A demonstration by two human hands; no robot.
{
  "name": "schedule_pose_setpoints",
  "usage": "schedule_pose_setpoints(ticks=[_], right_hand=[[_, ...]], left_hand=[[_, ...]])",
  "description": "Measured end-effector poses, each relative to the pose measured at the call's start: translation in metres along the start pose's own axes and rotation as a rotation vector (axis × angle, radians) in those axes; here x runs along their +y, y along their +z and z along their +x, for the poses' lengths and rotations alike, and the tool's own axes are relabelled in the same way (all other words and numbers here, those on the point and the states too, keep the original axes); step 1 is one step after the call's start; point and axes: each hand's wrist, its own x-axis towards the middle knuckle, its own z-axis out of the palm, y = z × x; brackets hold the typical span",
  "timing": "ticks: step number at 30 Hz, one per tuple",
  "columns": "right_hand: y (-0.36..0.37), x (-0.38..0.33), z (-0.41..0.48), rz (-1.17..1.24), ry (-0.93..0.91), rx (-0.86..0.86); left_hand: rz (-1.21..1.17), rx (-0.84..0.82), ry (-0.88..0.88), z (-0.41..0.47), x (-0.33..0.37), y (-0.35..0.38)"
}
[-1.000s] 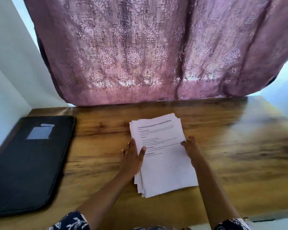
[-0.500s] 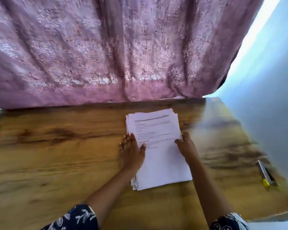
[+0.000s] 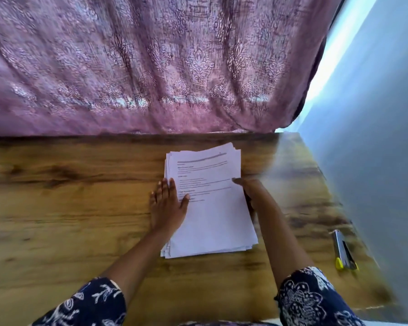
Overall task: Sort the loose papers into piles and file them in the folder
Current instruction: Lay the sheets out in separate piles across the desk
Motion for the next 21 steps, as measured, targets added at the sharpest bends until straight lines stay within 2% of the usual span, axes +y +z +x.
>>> schedule_pose_setpoints(ticks=[3, 5, 8, 10, 15, 21], right_hand=[[0.002, 0.003, -0.003, -0.021, 0.033, -0.102], [0.006, 0.007, -0.001, -0.05, 0.034, -0.062], [0.017, 0.011, -0.003, -0.204, -0.063, 0.056], [0.023, 0.011, -0.003, -0.242, -0.088, 0.067], [0.018, 0.002, 0.004, -0.099, -0.067, 0.002], [0.002, 0.007, 0.007, -0.046, -0.02, -0.085]], left_hand=[[-0.012, 0.012, 0.009, 0.001, -0.001, 0.0], [-0.015, 0.008, 0.014, 0.001, -0.001, -0.001], [-0.015, 0.013, 0.008, 0.0, 0.0, -0.002], [-0.011, 0.01, 0.001, 0.0, 0.0, -0.002], [-0.011, 0.02, 0.016, -0.001, 0.0, -0.002], [-0.017, 0.031, 0.016, 0.0, -0.001, -0.001]])
